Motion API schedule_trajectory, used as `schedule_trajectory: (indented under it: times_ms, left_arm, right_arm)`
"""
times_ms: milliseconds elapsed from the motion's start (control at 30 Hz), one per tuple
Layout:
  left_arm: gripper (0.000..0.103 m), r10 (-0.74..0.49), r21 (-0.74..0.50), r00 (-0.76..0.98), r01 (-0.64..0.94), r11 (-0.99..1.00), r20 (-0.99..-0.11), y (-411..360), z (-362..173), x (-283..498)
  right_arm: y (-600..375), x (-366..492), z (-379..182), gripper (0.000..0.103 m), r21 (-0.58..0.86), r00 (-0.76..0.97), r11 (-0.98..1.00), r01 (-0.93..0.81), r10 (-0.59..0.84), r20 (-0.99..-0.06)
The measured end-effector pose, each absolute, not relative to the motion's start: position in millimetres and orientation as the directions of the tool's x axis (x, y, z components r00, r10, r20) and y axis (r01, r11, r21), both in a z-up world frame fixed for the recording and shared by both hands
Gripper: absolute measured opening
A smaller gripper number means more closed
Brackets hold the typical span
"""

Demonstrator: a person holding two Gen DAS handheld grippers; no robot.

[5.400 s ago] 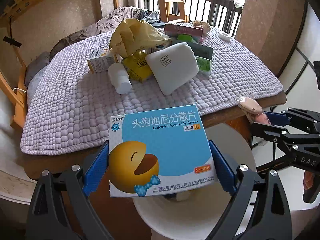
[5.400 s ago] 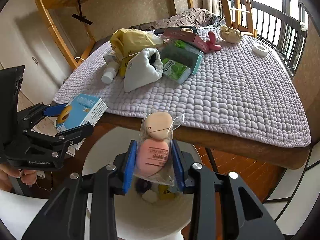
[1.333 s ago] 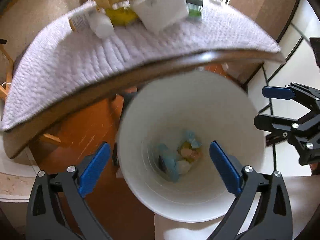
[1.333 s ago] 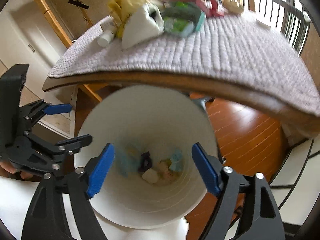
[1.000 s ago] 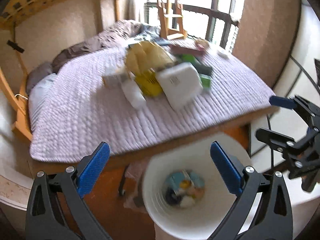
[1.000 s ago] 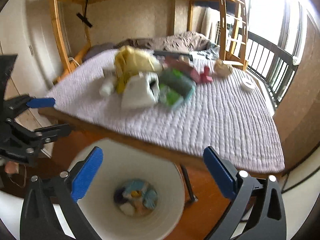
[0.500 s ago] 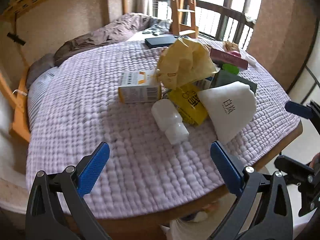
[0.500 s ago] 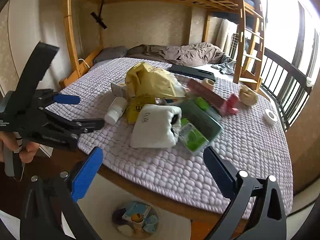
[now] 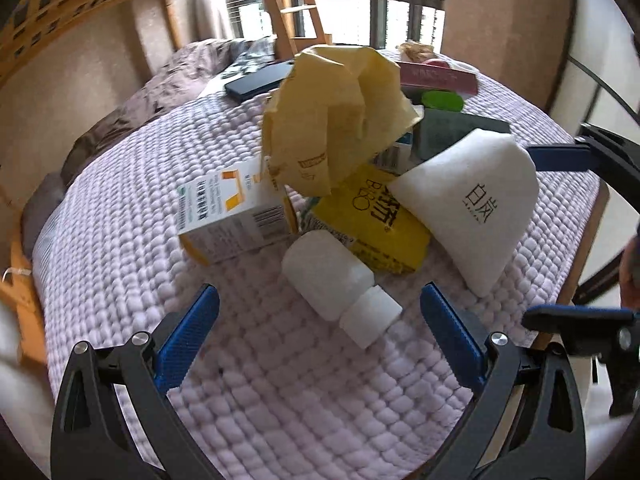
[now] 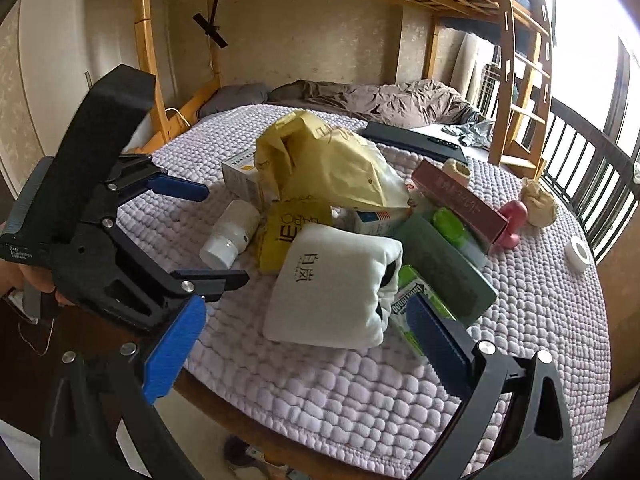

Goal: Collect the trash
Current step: 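Move both open tools from the bin back over the blanket, then grasp the white bottle with the left tool while the right tool grasps the white pouch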

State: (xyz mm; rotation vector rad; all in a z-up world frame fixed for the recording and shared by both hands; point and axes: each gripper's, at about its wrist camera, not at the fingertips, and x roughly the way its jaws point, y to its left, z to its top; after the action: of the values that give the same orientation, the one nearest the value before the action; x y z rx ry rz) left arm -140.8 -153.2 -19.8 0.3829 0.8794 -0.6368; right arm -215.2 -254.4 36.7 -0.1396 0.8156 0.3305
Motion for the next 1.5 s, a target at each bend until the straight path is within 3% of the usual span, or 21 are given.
schedule_trajectory:
  times_ms: [333,500,667,767,1000,1500]
  left_arm:
    - [0.095,-0.425,0.033,0.417,0.744,0.668,-0.803,-159.6,-25.8,-134.3]
    - [0.084,-0.452,0.024,0.4,0.77,0.638,-0.797,-160.1,-25.2,-135.9]
    - [0.067,-0.472,0.011,0.383,0.786,0.618,-0.795,-162.9,-23.1,-133.1]
    - [0.06,-0.469,0.011,0.385,0.782,0.623,-0.795,-164.3,-22.2,-135.4]
    - [0.06,-0.447,0.008,0.404,0.748,0.663,-0.798,-161.8,-19.7,-146.2]
    - [0.06,-0.432,-0.073,0.425,0.64,0.765,-0.795,-148.9,-12.9,-166.3]
  right_arm:
    - [-265.5,-190.3,25.5,0.089,0.104,0.598,0.961,-0.256,0.242,-0.764]
    - [-261.1,-183.0,21.7,0.089,0.11,0.594,0.965,-0.237,0.233,-0.77]
    - [-251.5,-180.9,19.8,0.064,0.052,0.586,0.967,-0.249,0.193,-0.787]
    - [-255.3,-180.0,18.2,0.057,0.091,0.575,0.965,-0.245,0.22,-0.788]
    - [-267.1,-184.8,22.1,0.054,0.166,0.568,0.961,-0.222,0.266,-0.779]
    - [-298.9,-204.5,42.1,0.054,0.177,0.597,0.97,-0.164,0.241,-0.765]
